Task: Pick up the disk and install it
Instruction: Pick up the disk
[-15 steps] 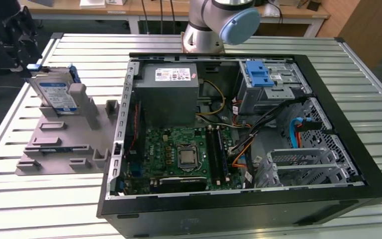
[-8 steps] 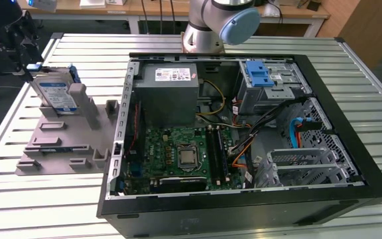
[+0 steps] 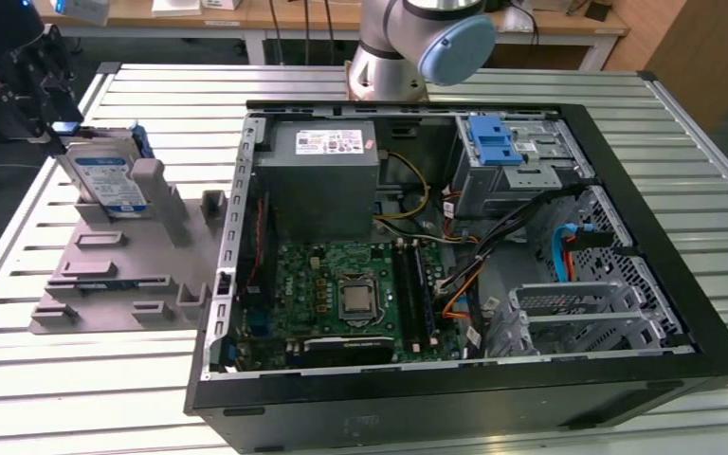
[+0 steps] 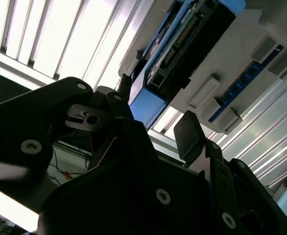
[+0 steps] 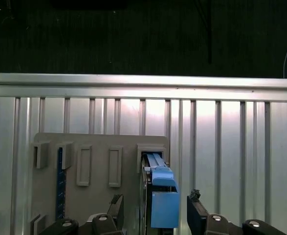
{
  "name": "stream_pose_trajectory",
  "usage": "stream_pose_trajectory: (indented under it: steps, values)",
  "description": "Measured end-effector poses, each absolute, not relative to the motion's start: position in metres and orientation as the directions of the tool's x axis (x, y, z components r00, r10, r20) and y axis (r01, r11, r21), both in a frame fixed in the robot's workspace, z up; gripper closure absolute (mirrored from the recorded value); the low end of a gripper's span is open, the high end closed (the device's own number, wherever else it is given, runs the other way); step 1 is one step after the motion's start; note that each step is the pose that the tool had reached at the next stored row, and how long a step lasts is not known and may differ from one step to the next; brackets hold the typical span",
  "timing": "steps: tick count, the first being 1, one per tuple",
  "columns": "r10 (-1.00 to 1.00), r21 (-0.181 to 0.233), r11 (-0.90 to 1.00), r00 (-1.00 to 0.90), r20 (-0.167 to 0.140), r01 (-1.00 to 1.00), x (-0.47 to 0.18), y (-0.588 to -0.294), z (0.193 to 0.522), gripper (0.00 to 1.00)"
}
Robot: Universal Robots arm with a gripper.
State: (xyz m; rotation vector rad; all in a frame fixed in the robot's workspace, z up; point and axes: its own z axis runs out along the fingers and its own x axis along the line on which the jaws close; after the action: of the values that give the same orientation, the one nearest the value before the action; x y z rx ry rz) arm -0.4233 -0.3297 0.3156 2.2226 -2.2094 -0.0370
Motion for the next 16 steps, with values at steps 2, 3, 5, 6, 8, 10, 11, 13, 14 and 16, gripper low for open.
stream_pose_trajectory:
  steps: [2,3,5,6,8,10,11,13,14,16]
  values:
    - [-1.0,0.022,-0.006,0.006,-0.011,-1.0,-0.423,-0.329,0.314,0.38]
    - [-1.0,0.022,-0.006,0.006,-0.011,-1.0,-0.424,-0.329,0.312,0.38]
    - [-1.0,0.022,-0.006,0.006,-0.011,-1.0,-0.424,-0.329,0.309,0.38]
    - [-1.0,0.022,-0.006,0.006,-0.011,-1.0,-0.424,-0.329,0.308,0.38]
    - [-1.0,0.022,-0.006,0.005,-0.011,-1.0,-0.424,-0.329,0.304,0.38]
    - [-1.0,0.022,-0.006,0.005,-0.011,-1.0,-0.424,-0.329,0.301,0.38]
    - [-1.0,0.022,-0.006,0.005,-0.011,-1.0,-0.424,-0.329,0.3,0.38]
    - [-1.0,0.022,-0.006,0.005,-0.012,-1.0,-0.424,-0.329,0.299,0.38]
    - [-1.0,0.022,-0.006,0.005,-0.012,-1.0,-0.424,-0.329,0.298,0.38]
    - [-1.0,0.022,-0.006,0.005,-0.012,-1.0,-0.424,-0.329,0.297,0.38]
